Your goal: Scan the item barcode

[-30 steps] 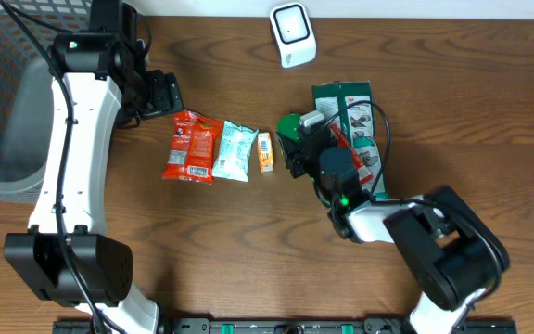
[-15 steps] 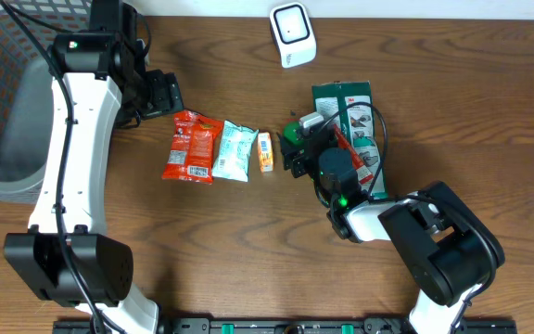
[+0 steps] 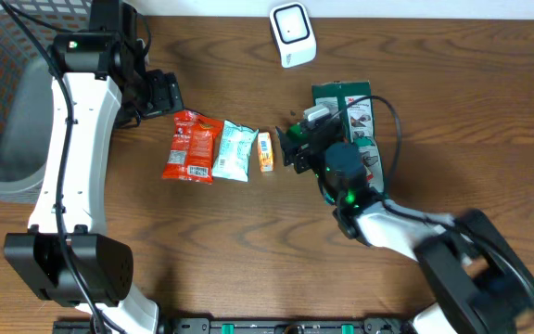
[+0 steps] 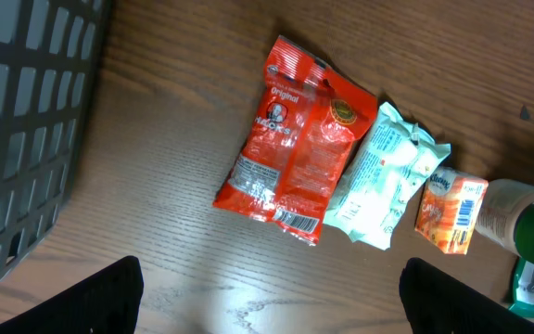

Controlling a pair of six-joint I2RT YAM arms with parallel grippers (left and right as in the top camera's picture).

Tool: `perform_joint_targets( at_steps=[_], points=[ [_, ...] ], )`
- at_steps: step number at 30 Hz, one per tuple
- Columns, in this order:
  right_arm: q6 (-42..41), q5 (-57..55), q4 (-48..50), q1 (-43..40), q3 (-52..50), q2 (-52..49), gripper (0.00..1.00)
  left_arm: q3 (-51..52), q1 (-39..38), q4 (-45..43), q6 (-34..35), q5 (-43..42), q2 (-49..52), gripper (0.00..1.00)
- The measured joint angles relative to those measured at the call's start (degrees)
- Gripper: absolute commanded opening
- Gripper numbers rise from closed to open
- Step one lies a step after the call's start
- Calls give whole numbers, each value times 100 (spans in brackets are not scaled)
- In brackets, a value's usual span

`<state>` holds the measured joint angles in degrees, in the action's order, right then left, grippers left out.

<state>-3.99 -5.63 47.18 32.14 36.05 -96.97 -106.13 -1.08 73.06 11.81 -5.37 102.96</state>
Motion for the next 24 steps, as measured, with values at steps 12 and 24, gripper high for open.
perform_joint_targets(
  at_steps=[12,24],
  points=[
    [-610,11,-7635,-315,3720,1298,99,2,0,-2,0,2,0,89],
    [-1755,190,-10889,-444,6922,136,99,2,0,0,0,2,0,89]
  ],
)
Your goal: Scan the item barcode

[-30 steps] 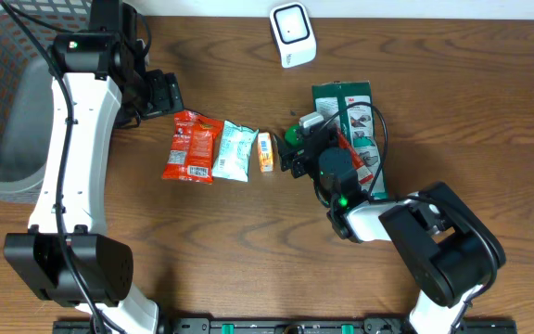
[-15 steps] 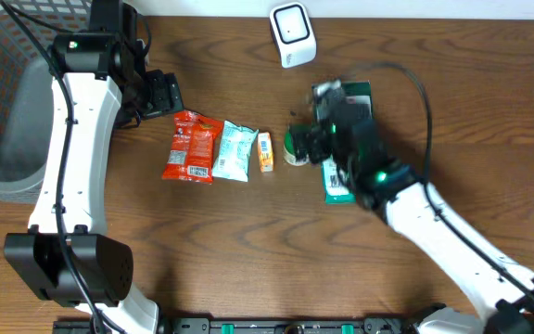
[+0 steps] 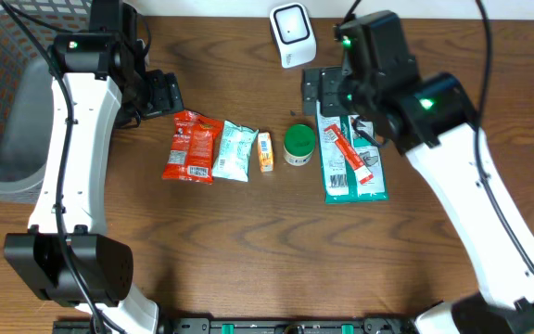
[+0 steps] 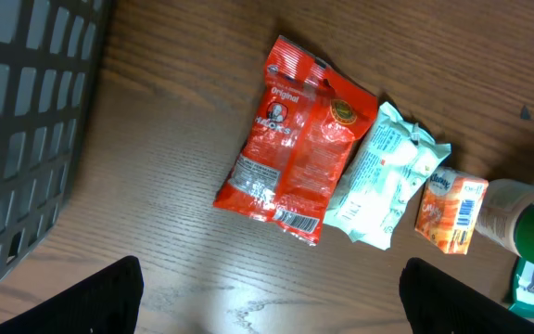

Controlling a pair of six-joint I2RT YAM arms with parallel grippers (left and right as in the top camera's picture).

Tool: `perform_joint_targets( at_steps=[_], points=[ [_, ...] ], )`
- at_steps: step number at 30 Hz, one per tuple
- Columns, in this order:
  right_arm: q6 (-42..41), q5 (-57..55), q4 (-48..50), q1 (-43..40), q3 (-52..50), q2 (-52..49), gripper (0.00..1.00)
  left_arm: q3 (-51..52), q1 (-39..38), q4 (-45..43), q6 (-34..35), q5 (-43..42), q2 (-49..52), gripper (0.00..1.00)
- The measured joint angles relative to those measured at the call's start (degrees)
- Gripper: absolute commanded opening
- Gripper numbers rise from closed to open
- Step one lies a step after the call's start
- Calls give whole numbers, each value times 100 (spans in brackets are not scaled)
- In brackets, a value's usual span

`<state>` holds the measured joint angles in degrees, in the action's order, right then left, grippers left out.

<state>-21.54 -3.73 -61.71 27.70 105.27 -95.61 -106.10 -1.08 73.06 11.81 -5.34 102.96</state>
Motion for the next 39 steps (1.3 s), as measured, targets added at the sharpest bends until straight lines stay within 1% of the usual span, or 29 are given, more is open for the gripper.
perform_joint_targets(
  at_steps=[3,8,9,10,11,12,14,20,25,31,35,39],
  points=[
    [-79,260,-326,0,11,-529,99,0,0,0,0,-2,0,89],
    [-138,688,-321,0,9,-1209,99,0,0,0,0,-2,0,89],
    [-155,758,-319,0,9,-1300,96,0,0,2,0,-2,0,89],
    [-197,811,-319,0,9,-1370,90,0,0,0,0,-2,0,89],
    [-341,872,-326,0,9,-1467,86,0,0,0,0,-2,0,89],
    [-442,907,-332,0,9,-1515,86,0,0,0,0,-2,0,89],
    [-933,964,-356,0,11,-1641,90,0,0,0,0,-2,0,89],
    [-2184,960,-168,55,11,-2214,93,0,0,0,0,-2,0,89],
    [-2817,953,-164,85,11,-2710,95,0,0,0,0,-2,0,89],
    [-3220,951,-138,85,11,-3126,94,0,0,0,0,-2,0,89],
    [-3338,929,-118,81,9,-3176,88,0,0,0,0,-2,0,89],
    [-3425,835,-55,81,11,-3176,86,0,0,0,-2,-2,0,89]
  ],
)
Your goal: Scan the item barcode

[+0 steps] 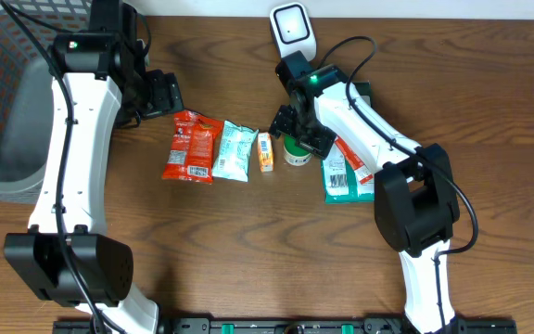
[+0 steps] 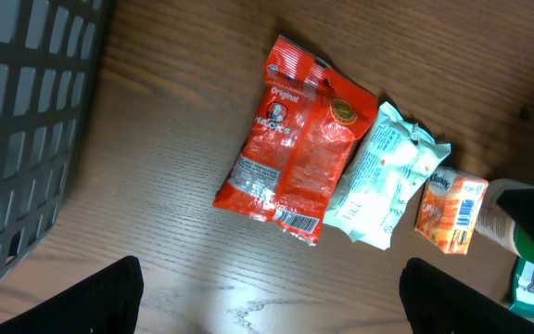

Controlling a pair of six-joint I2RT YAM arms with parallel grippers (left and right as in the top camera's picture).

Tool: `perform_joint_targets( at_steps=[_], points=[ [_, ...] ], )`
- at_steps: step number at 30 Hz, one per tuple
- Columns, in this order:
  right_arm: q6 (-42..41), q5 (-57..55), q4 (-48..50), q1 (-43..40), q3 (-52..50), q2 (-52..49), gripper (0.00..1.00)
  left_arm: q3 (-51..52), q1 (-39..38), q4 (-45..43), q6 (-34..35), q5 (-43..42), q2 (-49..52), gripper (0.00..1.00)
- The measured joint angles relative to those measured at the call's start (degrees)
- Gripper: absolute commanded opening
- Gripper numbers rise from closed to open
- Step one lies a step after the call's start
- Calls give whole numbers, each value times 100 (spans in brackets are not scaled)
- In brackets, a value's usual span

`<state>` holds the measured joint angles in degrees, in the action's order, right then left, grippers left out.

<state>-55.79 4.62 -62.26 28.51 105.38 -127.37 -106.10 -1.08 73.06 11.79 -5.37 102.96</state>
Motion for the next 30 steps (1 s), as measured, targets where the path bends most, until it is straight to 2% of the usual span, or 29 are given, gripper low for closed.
perform_joint_targets(
  at_steps=[15,24,30],
  points=[
    [-330,-59,168,0,-37,0,85,0,0,0,2,0,0,89],
    [-520,-57,350,0,-387,0,68,0,0,0,2,0,0,89],
    [-398,-59,319,-7,-387,0,66,0,0,0,2,0,0,89]
  ],
)
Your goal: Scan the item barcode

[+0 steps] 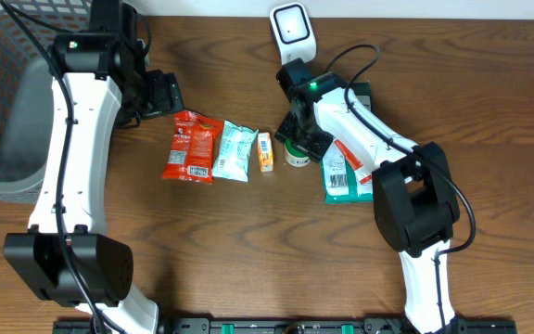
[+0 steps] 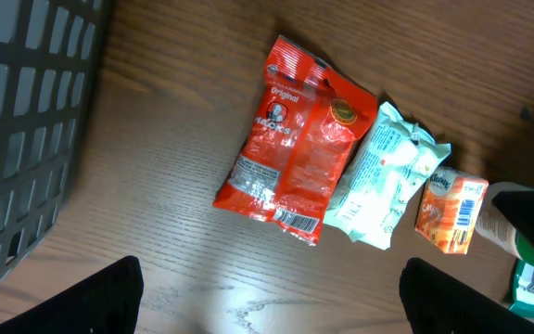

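Note:
A small white bottle with a green cap (image 1: 297, 156) stands between the orange box (image 1: 265, 151) and the green pack (image 1: 349, 172). My right gripper (image 1: 295, 139) is down over the bottle's top, fingers on either side of it; how tightly they grip is hidden. In the left wrist view, black right fingers (image 2: 529, 206) cover the bottle (image 2: 503, 227). The white scanner (image 1: 292, 32) stands at the far edge. My left gripper (image 1: 163, 93) hangs open beside the red bag (image 1: 191, 147), its fingertips (image 2: 91, 297) wide apart over bare wood.
A red snack bag (image 2: 295, 139), a white-teal packet (image 2: 387, 176) and an orange box (image 2: 451, 211) lie in a row. A dark mesh basket (image 1: 3, 83) fills the left edge. A red tube lies on the green pack.
My right gripper has come lower onto the green-capped bottle, hiding most of its cap. The bottle stands where it did. My left arm and the row of packets have not moved.
The right arm was low and blurred near the bottle, then up by the scanner over the green pack with the bottle standing free. Then its gripper was over the bottle, and now it is down around it. The left arm has stayed still throughout.

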Controlling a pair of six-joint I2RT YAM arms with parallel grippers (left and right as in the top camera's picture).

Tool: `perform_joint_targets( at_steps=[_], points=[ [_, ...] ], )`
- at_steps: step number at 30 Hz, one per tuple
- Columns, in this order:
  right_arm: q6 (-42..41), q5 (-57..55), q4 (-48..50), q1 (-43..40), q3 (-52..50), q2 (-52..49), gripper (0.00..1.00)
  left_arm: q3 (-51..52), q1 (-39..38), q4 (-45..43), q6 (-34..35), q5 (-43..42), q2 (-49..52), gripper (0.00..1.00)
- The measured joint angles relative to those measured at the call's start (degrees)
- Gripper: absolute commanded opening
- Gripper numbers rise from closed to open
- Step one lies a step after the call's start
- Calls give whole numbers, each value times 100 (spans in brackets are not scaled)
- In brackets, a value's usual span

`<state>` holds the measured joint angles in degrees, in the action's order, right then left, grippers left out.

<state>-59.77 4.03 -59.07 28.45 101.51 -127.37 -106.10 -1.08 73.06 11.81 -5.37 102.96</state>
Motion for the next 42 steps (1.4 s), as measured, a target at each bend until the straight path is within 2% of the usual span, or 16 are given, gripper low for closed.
perform_joint_targets(
  at_steps=[6,10,11,19,22,26,31,35,42],
  points=[
    [675,4,-66,0,0,0,64,0,0,0,0,0,0,89],
    [1362,50,-105,0,26,2,49,0,0,0,0,0,0,89],
    [1572,74,-103,0,52,2,48,0,0,0,0,0,0,89],
    [2887,179,-398,-44,422,422,52,0,0,0,0,0,0,89],
    [3241,181,-466,-98,568,933,45,0,0,0,-2,0,0,89],
    [3617,201,-791,-212,1032,1464,45,0,0,0,0,0,0,89],
    [4024,219,-1121,-474,1860,1626,43,0,0,0,0,0,0,89],
    [4356,203,-723,-627,2015,1624,42,0,0,0,0,0,0,89],
    [4618,205,551,-662,2028,1473,40,0,0,0,0,0,0,89]
  ],
)
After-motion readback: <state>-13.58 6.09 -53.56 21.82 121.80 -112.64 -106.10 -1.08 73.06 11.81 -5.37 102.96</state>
